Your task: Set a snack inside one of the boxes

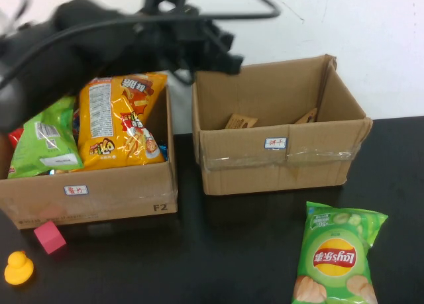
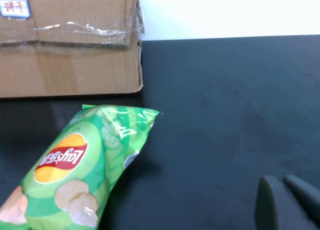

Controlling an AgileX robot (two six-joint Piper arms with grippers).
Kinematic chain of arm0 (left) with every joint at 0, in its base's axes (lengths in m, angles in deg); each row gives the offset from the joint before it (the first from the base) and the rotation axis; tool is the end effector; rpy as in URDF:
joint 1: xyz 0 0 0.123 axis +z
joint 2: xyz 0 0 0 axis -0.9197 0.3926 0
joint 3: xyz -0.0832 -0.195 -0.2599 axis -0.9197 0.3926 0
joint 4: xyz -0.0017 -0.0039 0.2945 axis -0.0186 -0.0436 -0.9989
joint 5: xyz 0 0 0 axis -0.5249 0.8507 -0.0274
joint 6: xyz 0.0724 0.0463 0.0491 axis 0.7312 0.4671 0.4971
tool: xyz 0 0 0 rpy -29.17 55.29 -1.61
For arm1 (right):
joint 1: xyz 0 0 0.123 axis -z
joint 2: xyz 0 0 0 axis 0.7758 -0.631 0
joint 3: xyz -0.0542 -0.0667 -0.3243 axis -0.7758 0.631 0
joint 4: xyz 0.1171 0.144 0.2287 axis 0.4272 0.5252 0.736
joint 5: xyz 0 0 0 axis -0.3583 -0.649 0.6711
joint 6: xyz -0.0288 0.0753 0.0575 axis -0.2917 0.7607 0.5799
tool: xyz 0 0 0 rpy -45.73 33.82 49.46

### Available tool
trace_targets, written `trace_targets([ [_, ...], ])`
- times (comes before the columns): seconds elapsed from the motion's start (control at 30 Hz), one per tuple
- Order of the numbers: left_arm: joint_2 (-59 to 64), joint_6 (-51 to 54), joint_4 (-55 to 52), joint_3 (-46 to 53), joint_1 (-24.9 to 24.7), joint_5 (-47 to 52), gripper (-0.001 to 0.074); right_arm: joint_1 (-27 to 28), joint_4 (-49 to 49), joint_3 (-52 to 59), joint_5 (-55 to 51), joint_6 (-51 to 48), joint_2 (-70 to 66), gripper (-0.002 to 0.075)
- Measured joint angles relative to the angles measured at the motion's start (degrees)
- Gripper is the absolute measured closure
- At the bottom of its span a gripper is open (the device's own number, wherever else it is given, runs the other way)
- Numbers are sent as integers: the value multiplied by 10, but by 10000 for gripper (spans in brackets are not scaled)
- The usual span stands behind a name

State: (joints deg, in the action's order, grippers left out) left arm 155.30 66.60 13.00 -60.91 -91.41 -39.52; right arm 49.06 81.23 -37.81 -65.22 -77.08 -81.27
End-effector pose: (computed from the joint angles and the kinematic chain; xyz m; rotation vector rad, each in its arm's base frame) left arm 0.4165 -0.2158 0.3970 0.6162 1.8316 -0.4799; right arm 0.0537 0.0009 0.1699 -0.0338 1.8471 0.0083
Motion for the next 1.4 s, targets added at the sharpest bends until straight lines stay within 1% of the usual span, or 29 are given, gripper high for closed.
trace_targets([
  [0.13,-92,0,0,122,1,-50,728,0,0,0,0,0,0,727],
  [0.4,-276,0,8,370,1,-157,734,0,0,0,0,0,0,727],
  [0.47,-308,0,11,413,1,-171,735,0,0,0,0,0,0,727],
  [0.63,-432,1,36,526,1,-198,735,0,0,0,0,0,0,727],
  [0.9,-606,1,62,643,1,-205,735,0,0,0,0,0,0,727],
  [1.03,-664,1,63,675,1,-198,735,0,0,0,0,0,0,727],
  [1.17,-692,1,63,680,1,-177,735,0,0,0,0,0,0,727],
  [1.4,-694,1,63,681,1,-139,735,0,0,0,0,8,0,727],
])
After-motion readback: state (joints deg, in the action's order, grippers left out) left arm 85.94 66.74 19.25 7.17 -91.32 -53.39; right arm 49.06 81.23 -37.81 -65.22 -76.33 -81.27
